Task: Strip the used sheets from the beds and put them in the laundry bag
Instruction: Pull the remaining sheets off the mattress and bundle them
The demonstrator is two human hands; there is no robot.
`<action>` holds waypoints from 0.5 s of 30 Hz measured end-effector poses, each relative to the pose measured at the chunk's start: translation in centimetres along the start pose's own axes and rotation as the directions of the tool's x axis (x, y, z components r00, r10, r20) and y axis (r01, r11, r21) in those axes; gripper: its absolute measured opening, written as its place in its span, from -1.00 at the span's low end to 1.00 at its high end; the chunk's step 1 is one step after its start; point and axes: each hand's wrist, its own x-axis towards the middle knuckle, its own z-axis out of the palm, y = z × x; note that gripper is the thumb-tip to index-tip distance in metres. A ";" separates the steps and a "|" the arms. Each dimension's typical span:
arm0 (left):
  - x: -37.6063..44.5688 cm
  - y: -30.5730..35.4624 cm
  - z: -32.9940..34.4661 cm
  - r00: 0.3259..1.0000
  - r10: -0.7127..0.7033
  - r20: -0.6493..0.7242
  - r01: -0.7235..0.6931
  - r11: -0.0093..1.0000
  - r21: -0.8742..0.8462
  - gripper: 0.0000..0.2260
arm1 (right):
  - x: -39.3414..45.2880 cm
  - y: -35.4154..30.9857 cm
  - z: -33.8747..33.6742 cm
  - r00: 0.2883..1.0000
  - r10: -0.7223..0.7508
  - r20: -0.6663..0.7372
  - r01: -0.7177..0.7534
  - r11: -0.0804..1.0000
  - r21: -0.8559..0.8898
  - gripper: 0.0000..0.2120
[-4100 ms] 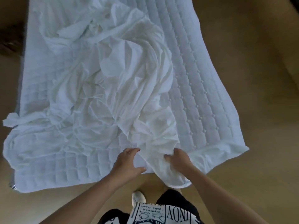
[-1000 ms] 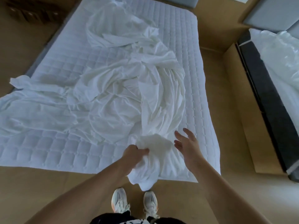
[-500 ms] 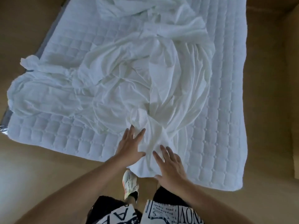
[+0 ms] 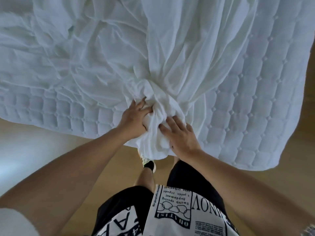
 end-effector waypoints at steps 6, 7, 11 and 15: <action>-3.5 4.6 -1.4 0.947 -0.206 0.248 0.306 0.818 -0.488 -0.62 | -4.2 -0.5 -4.5 0.962 0.251 -0.108 -0.208 0.929 0.306 -0.36; -4.1 5.1 -1.7 0.923 -0.209 0.323 0.353 0.793 -0.497 -0.61 | -4.9 -0.9 -5.8 0.949 0.313 -0.036 -0.280 0.888 0.364 -0.40; -6.3 6.6 -2.7 0.863 -0.073 0.500 0.434 0.613 -0.660 -0.77 | -5.4 0.5 -11.6 0.859 0.460 0.226 -0.510 0.730 0.454 -0.68; -6.0 7.5 -5.5 0.938 -0.061 0.341 0.341 0.334 -0.879 -0.74 | -2.1 3.1 -16.0 0.751 0.621 0.224 -0.571 0.440 0.694 -0.76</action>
